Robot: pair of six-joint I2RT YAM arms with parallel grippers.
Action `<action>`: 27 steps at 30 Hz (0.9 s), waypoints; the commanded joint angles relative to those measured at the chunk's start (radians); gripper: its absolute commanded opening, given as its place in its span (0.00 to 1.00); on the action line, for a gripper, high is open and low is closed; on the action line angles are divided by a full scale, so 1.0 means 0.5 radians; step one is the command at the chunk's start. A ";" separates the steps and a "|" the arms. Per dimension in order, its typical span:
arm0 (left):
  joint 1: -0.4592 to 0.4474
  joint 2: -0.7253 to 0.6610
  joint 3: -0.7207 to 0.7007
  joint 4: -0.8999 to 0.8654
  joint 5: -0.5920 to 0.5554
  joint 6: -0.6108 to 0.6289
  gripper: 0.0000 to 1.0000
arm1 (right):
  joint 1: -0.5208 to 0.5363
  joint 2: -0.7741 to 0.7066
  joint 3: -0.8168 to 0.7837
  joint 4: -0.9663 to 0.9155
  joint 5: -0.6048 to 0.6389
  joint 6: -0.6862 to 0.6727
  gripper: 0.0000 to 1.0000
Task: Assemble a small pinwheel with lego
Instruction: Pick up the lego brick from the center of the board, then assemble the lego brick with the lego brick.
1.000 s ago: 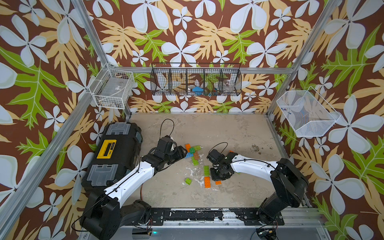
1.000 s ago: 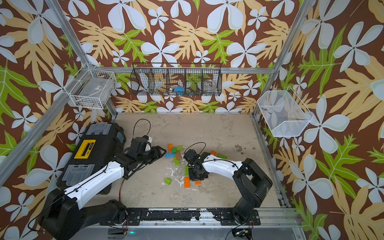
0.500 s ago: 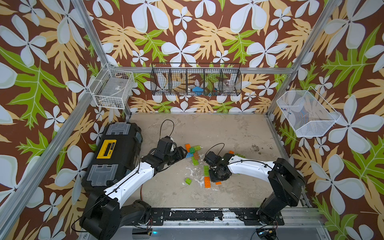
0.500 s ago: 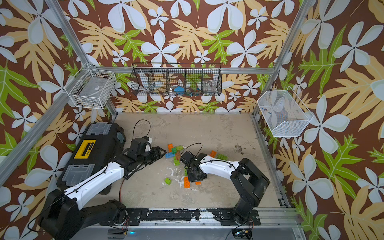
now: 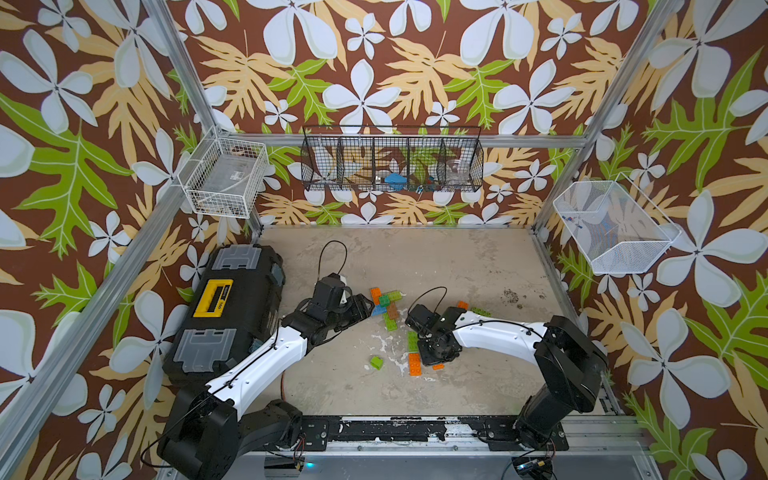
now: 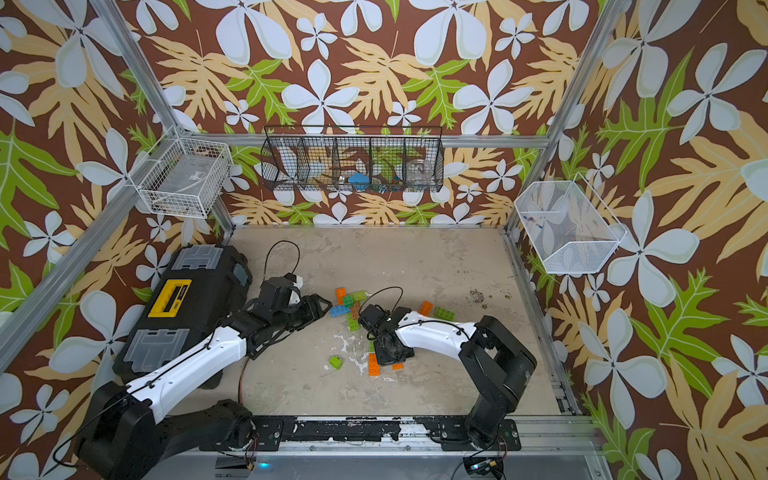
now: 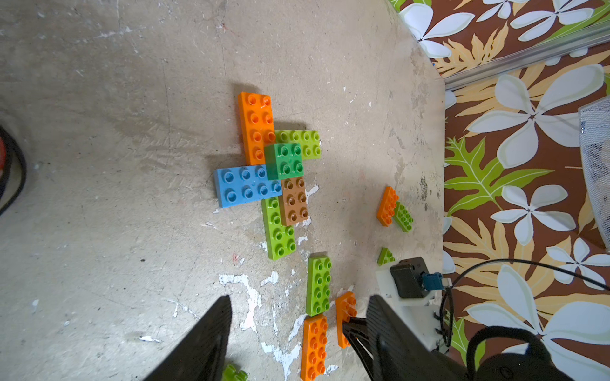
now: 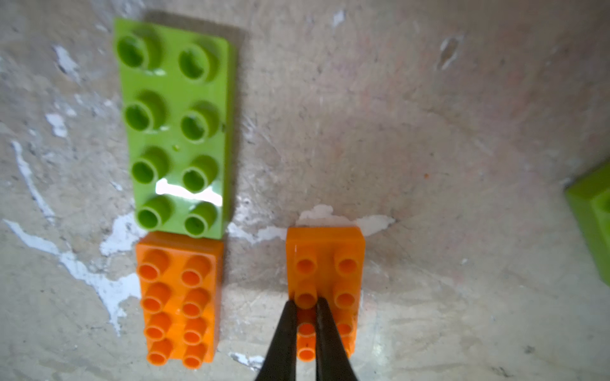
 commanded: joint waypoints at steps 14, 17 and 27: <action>0.006 -0.086 -0.148 0.029 0.094 0.099 0.70 | 0.120 -0.062 0.190 0.024 -0.056 0.252 0.13; 0.006 -0.115 -0.166 0.025 0.106 0.102 0.70 | 0.133 -0.018 0.199 0.045 -0.060 0.301 0.13; 0.006 -0.119 -0.175 0.008 0.140 0.160 0.70 | 0.133 0.056 0.216 0.080 -0.011 0.380 0.13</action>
